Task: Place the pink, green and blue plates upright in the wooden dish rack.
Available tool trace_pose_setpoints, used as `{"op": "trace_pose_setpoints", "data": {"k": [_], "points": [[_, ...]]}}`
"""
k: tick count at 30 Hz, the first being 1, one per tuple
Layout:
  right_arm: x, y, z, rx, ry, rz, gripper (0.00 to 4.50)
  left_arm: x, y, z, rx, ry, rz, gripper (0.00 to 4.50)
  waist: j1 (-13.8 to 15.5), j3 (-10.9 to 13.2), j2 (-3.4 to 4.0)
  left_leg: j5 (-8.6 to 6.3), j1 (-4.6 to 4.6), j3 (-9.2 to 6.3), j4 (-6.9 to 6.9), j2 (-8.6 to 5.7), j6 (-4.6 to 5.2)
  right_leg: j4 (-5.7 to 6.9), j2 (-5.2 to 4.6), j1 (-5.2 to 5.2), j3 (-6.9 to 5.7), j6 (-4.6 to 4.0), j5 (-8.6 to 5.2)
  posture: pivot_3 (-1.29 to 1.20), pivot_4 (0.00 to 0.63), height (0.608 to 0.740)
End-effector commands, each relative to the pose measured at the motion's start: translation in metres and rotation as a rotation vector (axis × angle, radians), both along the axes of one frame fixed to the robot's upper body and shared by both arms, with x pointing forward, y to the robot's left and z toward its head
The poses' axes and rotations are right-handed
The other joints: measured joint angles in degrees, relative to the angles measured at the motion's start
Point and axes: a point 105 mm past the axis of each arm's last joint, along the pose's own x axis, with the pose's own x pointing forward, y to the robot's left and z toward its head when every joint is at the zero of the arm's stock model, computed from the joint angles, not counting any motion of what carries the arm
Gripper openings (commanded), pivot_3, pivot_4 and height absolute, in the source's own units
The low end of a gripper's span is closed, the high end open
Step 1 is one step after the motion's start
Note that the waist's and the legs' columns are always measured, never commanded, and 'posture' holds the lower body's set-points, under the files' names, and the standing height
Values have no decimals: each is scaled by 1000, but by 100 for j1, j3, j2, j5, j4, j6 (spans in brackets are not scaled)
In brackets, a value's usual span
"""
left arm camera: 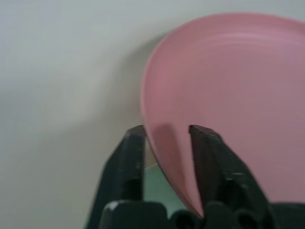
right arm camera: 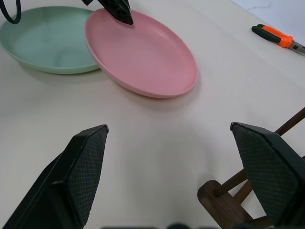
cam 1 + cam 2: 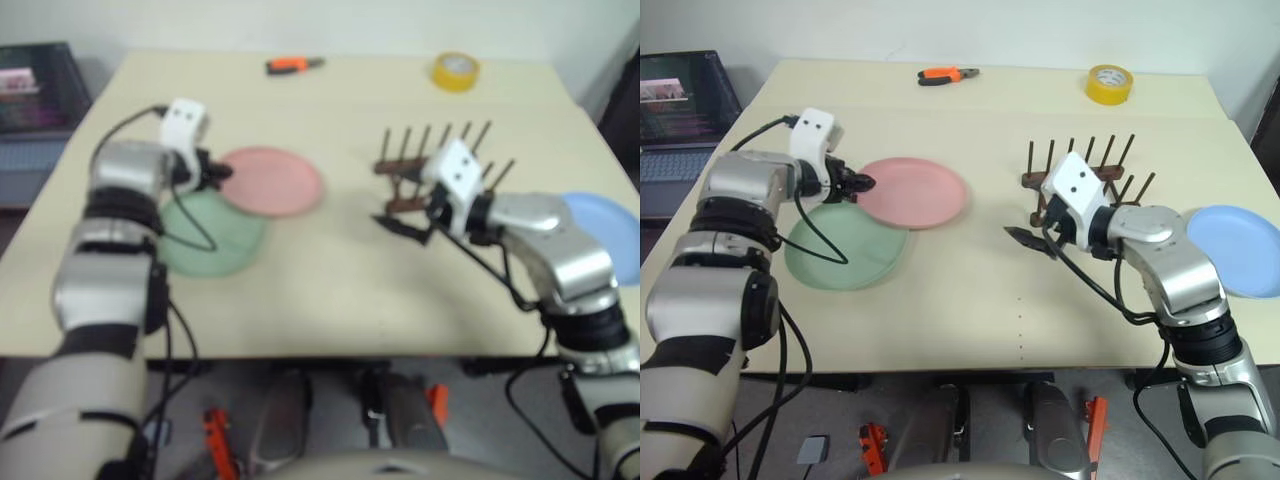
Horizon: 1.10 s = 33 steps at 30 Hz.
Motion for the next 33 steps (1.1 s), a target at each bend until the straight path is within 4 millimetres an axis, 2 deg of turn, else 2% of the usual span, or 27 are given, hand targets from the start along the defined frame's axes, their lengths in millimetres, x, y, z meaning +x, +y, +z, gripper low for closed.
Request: {"op": "trace_pose_setpoints", "data": {"k": [1, 2, 8, 12, 17, 18, 21, 24, 28, 30, 33], "points": [[-1, 2, 16, 13, -68, 8, 4500, 4, -1, 17, -21, -57, 2, 255, 0, 0, 0, 0, 0, 1, 0, 0, 0, 0, 0, 0, 0, 0, 0, 0, 150, 740], [-1, 2, 16, 14, -69, 8, 4500, 4, 0, 18, -21, -62, 5, 19, 0, -1, -1, 0, 0, 1, 0, 0, 0, 0, 0, 0, 0, 0, 0, 0, 150, 740], [-1, 4, 16, 19, -70, 13, 4500, 6, 0, 31, -57, -99, 15, 19, -1, -1, -1, 0, 1, 1, 2, 1, 0, 4, 0, 0, 1, 0, 1, 0, 150, 740], [-2, 6, 16, 25, -70, 23, 4500, 7, -8, 61, -138, -155, -1, 19, -2, 2, -6, 0, 0, 0, 2, 0, 0, 2, 1, -1, -1, 0, 1, 0, 150, 740], [-3, 8, 17, 29, -73, 31, 4500, 7, -6, 86, -162, -215, 7, 19, -7, 2, -6, 0, -1, 5, 1, -1, 0, 0, 0, -1, 4, 1, 1, 0, 150, 740], [-6, 11, 21, 50, -79, 52, 4500, 8, -7, 97, -149, -247, 1, 19, -8, 2, -6, 0, -1, 5, 1, -1, 0, 0, 0, -1, 4, 1, 1, 0, 150, 740], [-12, 26, 37, 114, -116, 114, 4500, 5, -20, 130, -114, -323, -64, 19, -8, 6, -12, 0, -1, 2, 1, 2, 0, 2, 3, -2, 1, 1, 1, 0, 150, 740], [-1, 49, 48, 149, -210, 87, 4500, 5, -40, 145, -60, -347, -113, 19, -12, 7, -14, 0, -2, 0, 1, 1, 0, 4, 4, -4, 1, 1, 1, 0, 150, 740], [-9, 91, 41, 86, -294, 183, 4500, -1, -75, 149, -65, -310, -178, 19, -11, 6, -15, 0, -1, 0, -1, 1, 0, 2, 4, -2, 4, 1, 1, 0, 150, 740], [-9, 104, 41, 80, -324, 204, 4500, -8, -91, 145, -47, -272, -245, 19, -24, 6, -15, 0, -2, 0, -1, -1, 0, -1, 3, -2, 6, 1, 0, 0, 150, 740], [-12, 117, 39, 48, -357, 248, 4500, -12, -99, 141, -38, -248, -269, 19, -41, 6, -15, 0, -2, 5, -1, -2, 0, 2, 3, -8, 29, 5, 3, 0, 150, 740]]}}
